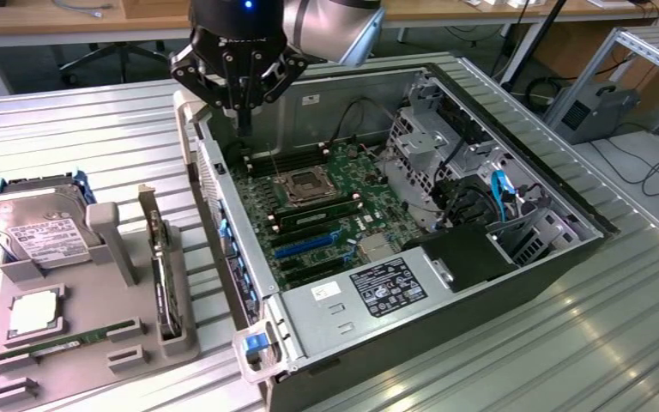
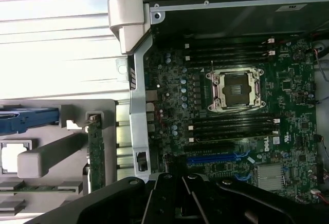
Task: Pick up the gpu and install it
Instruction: 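Reach for the gpu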
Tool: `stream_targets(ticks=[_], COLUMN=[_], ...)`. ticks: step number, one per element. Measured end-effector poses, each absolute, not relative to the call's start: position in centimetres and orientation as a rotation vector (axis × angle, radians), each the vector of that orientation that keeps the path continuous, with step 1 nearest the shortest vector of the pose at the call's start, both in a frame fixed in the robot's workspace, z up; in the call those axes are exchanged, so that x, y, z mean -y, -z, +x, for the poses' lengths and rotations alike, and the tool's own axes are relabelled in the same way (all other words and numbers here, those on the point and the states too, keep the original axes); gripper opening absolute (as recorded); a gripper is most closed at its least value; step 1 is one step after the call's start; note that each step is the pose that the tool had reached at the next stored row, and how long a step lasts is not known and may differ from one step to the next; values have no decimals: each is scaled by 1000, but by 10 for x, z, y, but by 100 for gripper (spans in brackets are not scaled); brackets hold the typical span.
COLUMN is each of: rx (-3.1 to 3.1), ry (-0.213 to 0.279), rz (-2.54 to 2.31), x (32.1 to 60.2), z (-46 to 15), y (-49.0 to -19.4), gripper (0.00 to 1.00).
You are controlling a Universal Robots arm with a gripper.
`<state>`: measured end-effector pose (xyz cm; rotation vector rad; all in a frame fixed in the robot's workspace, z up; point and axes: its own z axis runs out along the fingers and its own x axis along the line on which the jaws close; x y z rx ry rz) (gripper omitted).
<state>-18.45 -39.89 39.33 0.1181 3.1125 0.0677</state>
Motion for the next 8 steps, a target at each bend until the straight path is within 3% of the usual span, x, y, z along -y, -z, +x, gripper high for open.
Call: stream_targets(ticks=[8], rx=[-3112], ry=[-68], rz=[118], x=[399], z=[-189], y=[-393], gripper=[11])
